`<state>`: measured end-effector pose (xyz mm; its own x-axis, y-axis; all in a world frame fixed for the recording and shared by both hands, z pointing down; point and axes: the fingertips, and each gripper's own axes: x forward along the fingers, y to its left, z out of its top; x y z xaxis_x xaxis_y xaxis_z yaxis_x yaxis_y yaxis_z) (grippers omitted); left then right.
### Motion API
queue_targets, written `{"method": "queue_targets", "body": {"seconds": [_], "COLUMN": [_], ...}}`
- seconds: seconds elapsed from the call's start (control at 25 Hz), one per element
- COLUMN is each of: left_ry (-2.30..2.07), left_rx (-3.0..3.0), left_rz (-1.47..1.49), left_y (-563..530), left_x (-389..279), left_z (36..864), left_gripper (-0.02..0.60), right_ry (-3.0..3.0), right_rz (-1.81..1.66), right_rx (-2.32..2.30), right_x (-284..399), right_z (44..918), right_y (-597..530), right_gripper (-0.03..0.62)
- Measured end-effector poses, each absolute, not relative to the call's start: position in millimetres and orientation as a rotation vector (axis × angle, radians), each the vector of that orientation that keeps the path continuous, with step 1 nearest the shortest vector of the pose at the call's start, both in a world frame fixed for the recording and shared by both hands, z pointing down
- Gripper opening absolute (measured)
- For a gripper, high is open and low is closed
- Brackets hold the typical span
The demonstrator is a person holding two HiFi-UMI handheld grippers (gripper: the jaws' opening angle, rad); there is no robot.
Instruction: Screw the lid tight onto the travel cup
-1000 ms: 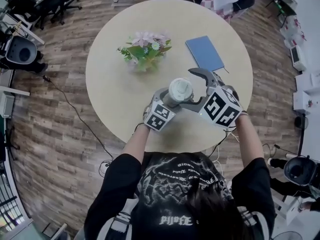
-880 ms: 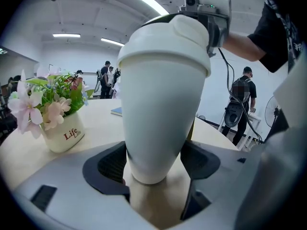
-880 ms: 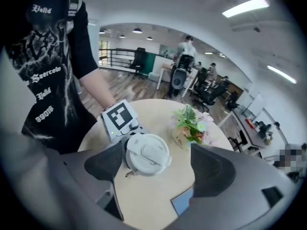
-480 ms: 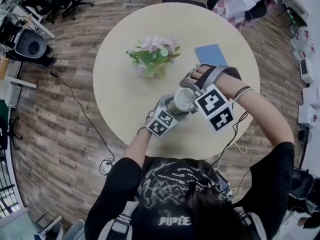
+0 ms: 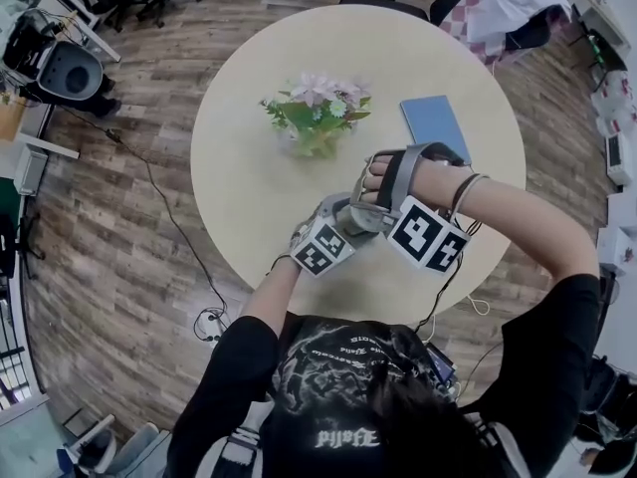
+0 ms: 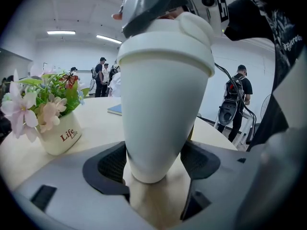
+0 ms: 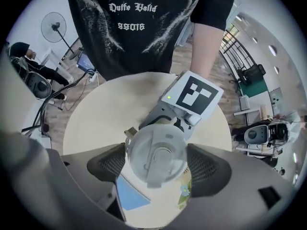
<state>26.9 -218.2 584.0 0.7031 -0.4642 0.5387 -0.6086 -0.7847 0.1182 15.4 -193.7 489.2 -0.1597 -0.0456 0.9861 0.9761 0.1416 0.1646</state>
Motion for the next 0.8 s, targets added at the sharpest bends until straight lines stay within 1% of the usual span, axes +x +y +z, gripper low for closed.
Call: {"method": "queue_targets", "body": {"seconds": [0.12, 0.4, 0.8], "left_ry": [-0.846, -0.856, -0.884], "left_rx": [2.625, 2.624, 2.611], "left_rz": [0.715, 0.706, 0.697], "left_y": [-219, -220, -219], "left_x": [27, 25, 24], "left_z": [585, 587, 588], "left_gripper": [0.37, 0.37, 0.37], "right_ry": [-1.406, -1.591, -1.9], "right_rz": [-1.205, -1.008, -0.611], "right_rx": [-1.002, -0.882, -0.498], "right_x": [13, 4, -7], "right_z": [489, 488, 486], "right_y": [-193, -192, -198], "right_gripper": [0.395, 0.394, 0.393]}}
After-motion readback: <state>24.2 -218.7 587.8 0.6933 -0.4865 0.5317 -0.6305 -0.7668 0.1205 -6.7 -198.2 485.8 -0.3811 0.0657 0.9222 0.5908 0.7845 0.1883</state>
